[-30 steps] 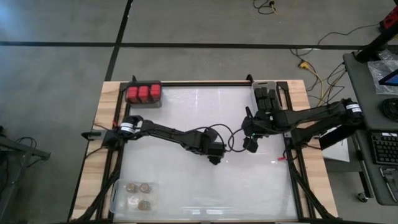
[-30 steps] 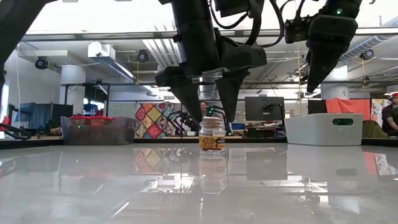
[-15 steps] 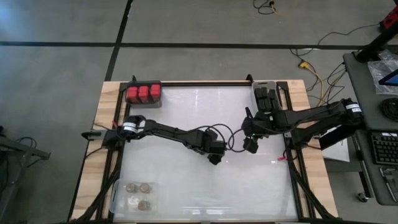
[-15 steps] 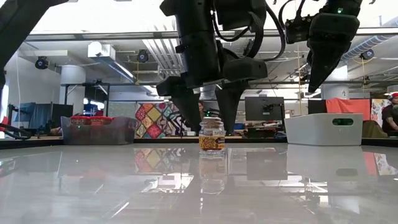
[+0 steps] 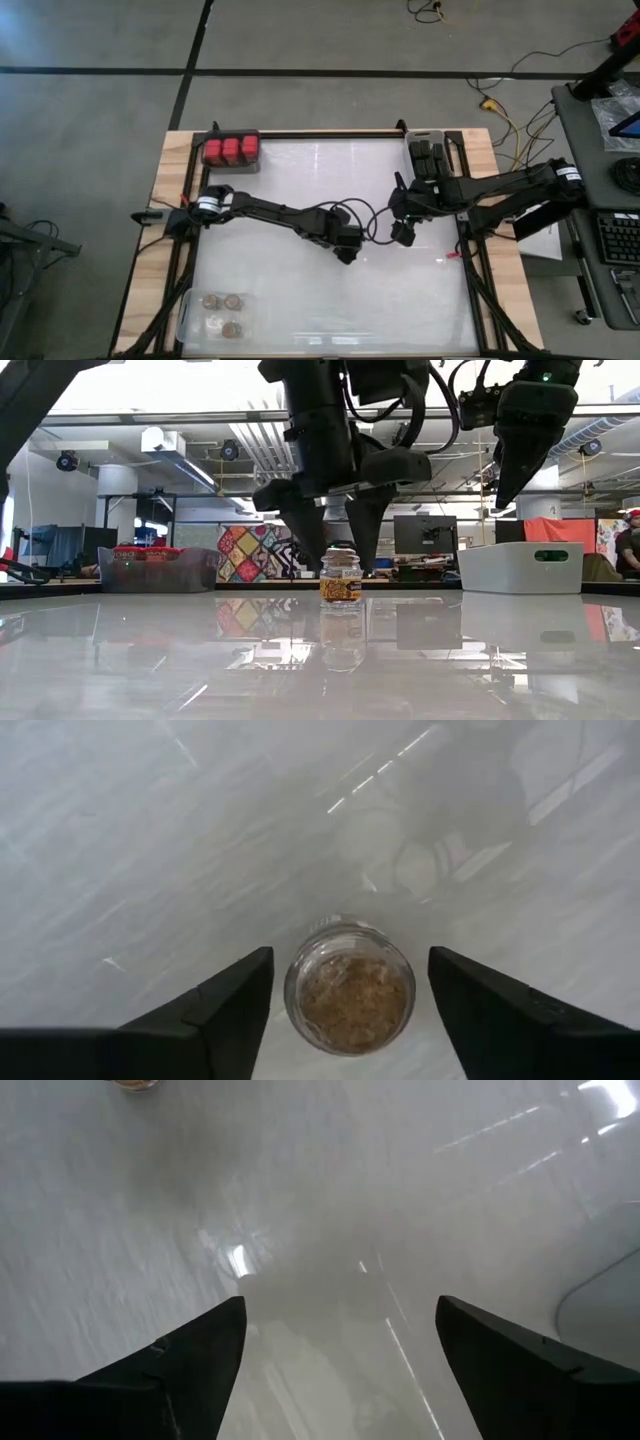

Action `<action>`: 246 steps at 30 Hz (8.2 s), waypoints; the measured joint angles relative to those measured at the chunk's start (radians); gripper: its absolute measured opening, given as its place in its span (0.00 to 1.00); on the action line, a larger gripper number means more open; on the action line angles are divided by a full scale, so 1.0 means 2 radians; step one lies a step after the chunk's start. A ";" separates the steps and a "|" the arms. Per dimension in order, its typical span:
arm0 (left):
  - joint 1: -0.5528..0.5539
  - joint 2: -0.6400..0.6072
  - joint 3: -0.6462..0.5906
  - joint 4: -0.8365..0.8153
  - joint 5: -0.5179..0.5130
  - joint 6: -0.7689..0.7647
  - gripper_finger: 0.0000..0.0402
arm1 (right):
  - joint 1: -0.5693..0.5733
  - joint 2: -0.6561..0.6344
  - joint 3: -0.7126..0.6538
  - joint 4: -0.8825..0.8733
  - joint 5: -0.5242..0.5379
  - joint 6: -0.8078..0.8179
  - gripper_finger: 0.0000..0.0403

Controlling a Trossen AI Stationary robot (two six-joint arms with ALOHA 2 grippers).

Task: Sort spices by type
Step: Put the brown seasoning bottle into the transparent bin, then return to Home Position

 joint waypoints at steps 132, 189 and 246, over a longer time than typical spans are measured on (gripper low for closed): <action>-0.531 -0.282 -0.348 0.025 0.071 -0.046 0.42 | 0.294 0.415 0.393 0.194 0.094 0.135 0.71; -0.531 -0.282 -0.347 0.022 0.083 -0.058 0.45 | 0.301 0.415 0.393 0.196 0.095 0.148 0.84; -0.533 -0.283 -0.246 -0.071 0.050 -0.082 0.50 | 0.301 0.415 0.392 0.203 0.096 0.094 0.88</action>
